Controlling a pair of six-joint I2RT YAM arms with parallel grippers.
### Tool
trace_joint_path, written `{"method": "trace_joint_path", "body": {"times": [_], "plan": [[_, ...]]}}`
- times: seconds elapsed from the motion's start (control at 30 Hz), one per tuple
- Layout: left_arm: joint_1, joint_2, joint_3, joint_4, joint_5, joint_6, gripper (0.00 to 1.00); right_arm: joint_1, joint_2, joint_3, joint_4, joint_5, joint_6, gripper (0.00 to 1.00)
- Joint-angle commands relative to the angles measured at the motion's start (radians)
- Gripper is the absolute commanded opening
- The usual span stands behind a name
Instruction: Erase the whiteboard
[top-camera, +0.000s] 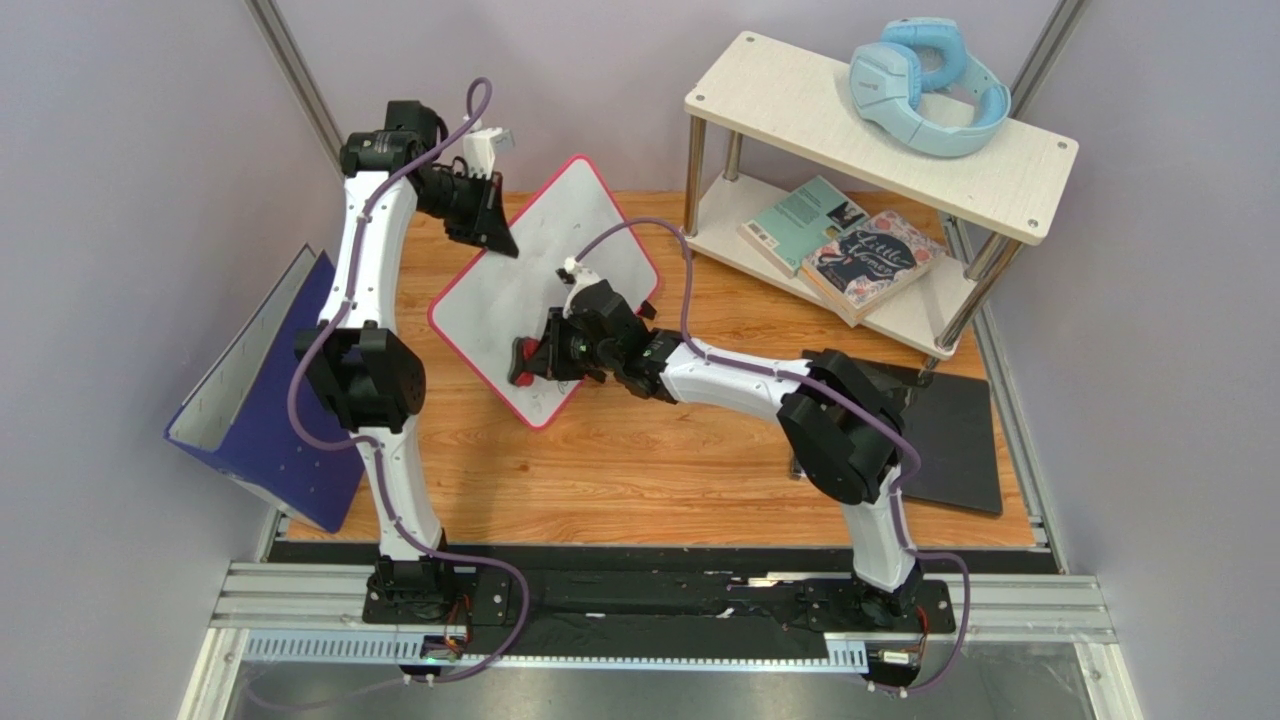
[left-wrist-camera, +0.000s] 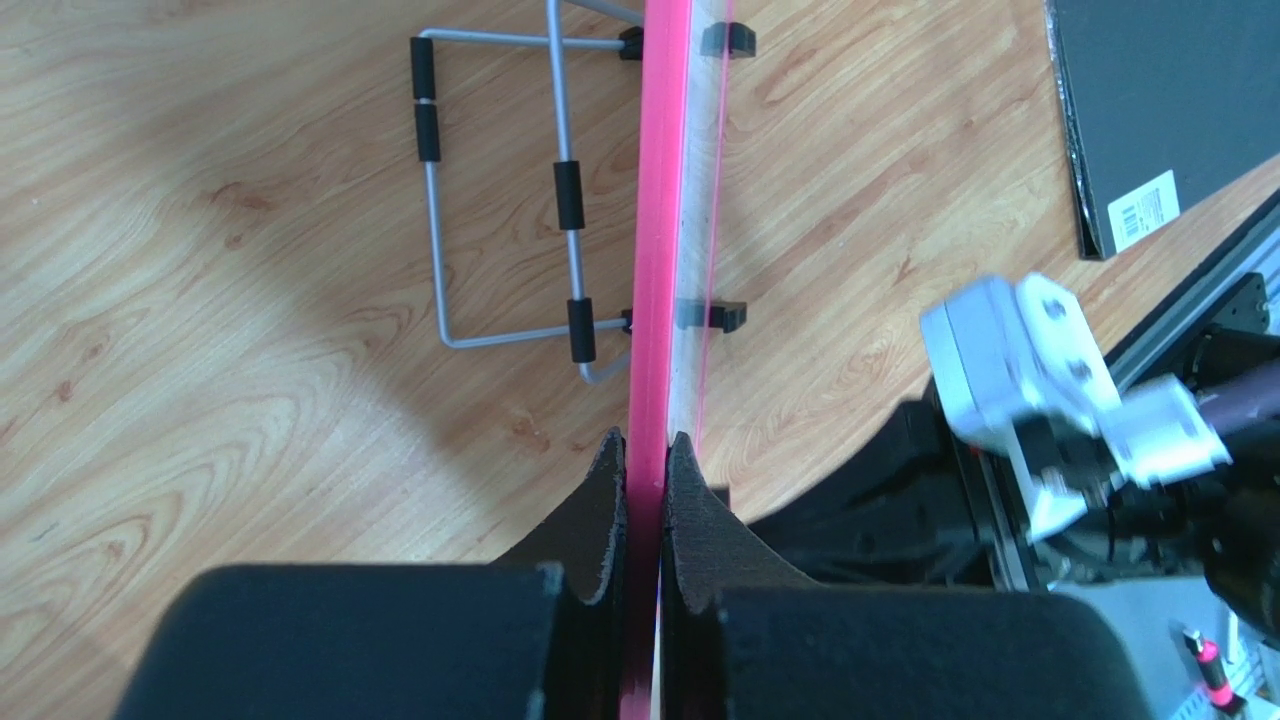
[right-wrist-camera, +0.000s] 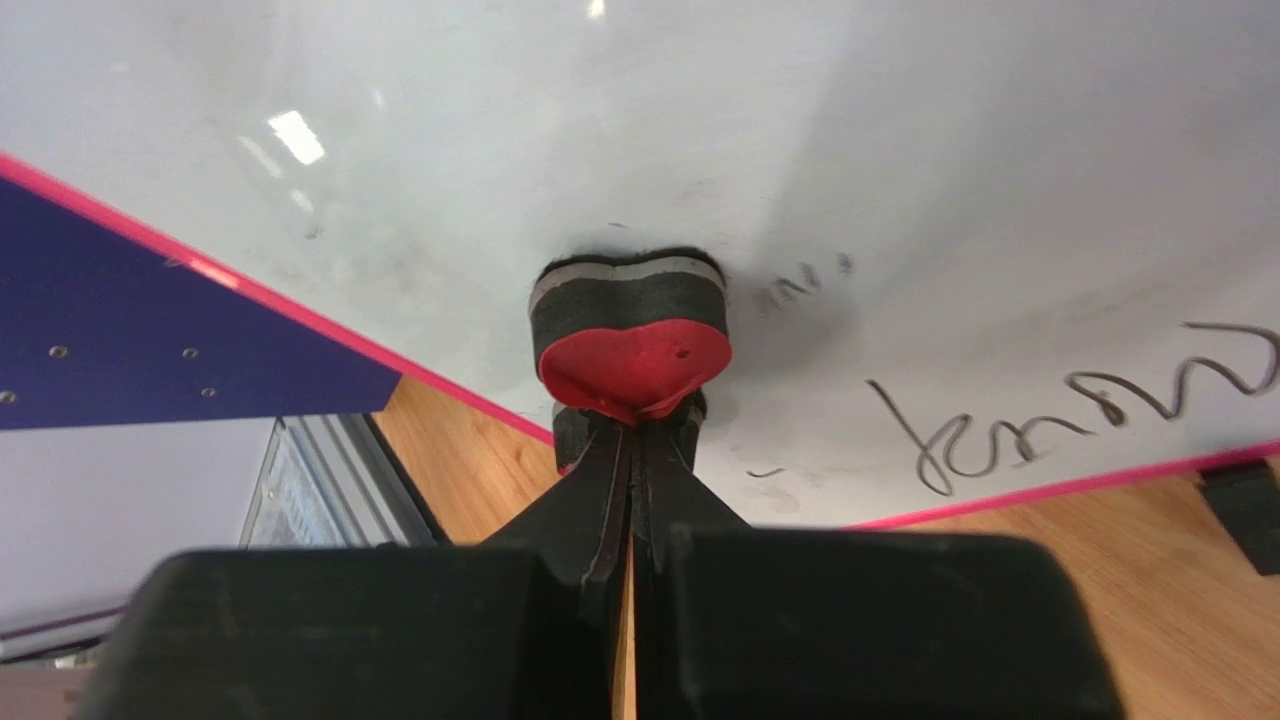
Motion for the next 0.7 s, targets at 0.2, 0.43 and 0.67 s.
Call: {"method": "trace_joint_path", "body": {"times": [0.2,0.43,0.67], "plan": [[-0.008,-0.002,0.019,0.011,-0.119,-0.003,0.00,-0.147,0.007,-0.074,-0.067,0.172,0.078,0.00],[-0.008,-0.008,0.018,0.016,-0.121,-0.008,0.00,-0.178,0.025,-0.015,-0.100,0.109,0.058,0.00],[-0.003,-0.009,0.027,0.021,-0.133,-0.014,0.00,-0.213,0.059,-0.026,-0.100,0.088,0.110,0.00]]}}
